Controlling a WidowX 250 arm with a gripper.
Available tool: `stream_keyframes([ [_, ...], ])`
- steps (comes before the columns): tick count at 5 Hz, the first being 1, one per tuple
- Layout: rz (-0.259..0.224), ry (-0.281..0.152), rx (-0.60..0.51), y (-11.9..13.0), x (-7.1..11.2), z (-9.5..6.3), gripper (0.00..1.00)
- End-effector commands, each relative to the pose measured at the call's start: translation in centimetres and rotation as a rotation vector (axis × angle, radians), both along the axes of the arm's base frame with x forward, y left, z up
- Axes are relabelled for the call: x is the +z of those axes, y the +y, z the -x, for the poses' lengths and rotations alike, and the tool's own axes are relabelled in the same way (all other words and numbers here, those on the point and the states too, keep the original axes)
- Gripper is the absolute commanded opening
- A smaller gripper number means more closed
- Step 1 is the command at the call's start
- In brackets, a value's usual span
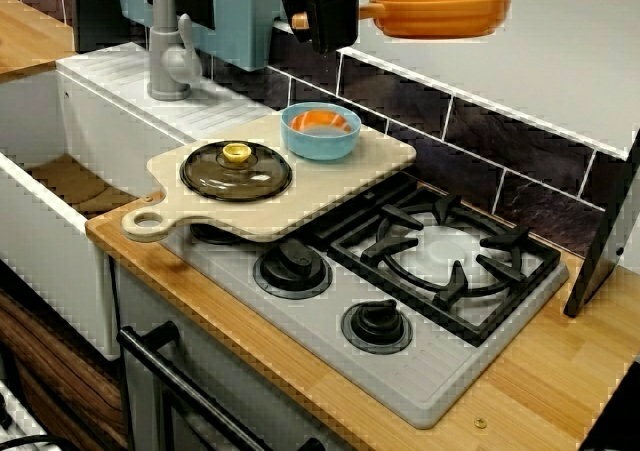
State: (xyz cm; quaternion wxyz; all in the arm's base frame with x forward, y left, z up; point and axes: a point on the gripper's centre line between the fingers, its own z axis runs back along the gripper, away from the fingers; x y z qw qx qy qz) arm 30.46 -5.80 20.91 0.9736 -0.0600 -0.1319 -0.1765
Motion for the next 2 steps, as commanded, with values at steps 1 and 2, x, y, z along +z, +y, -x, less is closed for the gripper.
stream_keyframes([
  [1, 0.013, -0.085, 0.011, 0.14, 2.31, 0.16, 0.0],
  [2, 0.015, -0.085, 0.012, 0.24, 2.43, 0.29, 0.0],
])
